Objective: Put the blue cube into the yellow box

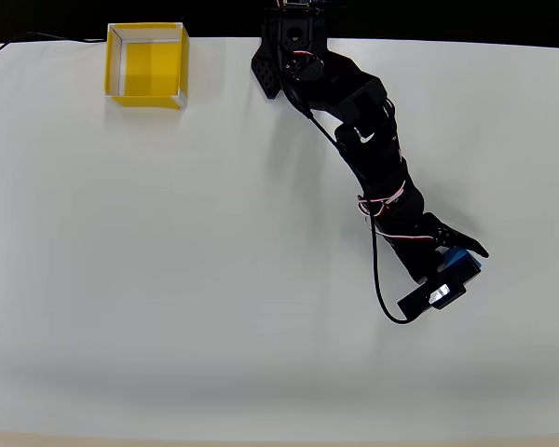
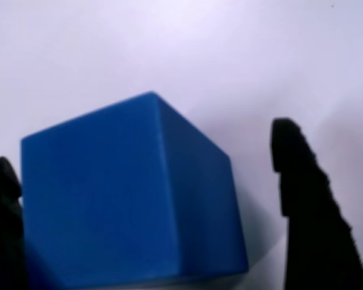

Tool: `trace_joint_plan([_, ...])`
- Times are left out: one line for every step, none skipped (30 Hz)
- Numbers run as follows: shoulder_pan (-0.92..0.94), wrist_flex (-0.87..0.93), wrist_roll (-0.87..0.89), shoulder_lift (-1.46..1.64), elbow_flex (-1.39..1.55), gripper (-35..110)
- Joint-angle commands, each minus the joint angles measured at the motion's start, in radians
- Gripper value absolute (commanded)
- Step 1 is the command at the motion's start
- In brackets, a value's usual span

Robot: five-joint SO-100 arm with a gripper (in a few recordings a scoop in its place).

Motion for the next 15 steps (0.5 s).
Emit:
trace_joint_plan([-0.021, -0.028, -0.021, 0.048, -0.083, 39])
trace_joint_plan([-0.023, -0.026, -0.026, 0.043, -0.083, 38])
trace_joint_plan([-0.023, -0.025, -0.031, 0.040, -0.084, 36])
trace_joint_plan([-0.025, -0.025, -0.035, 0.035, -0.086, 34])
trace_joint_plan([-0.025, -0.017, -0.043, 0.032, -0.091, 33])
trace_joint_plan([-0.025, -0.011, -0.048, 0.029, -0.094, 32])
trace_joint_plan([-0.026, -0.008, -0.049, 0.026, -0.098, 31])
trace_joint_plan([-0.026, -0.005, -0.054, 0.025, -0.101, 30])
trace_joint_plan([-0.028, 0.000, -0.060, 0.021, -0.104, 29])
trace_joint_plan([-0.028, 0.006, -0.067, 0.018, -0.107, 28])
trace_joint_plan([-0.028, 0.009, -0.074, 0.017, -0.114, 27])
trace_joint_plan([-0.028, 0.015, -0.083, 0.015, -0.118, 26])
trace_joint_plan([-0.026, 0.017, -0.089, 0.012, -0.123, 25])
trace_joint_plan([-0.023, 0.025, -0.101, 0.011, -0.129, 24])
trace_joint_plan([-0.020, 0.035, -0.118, 0.009, -0.135, 23])
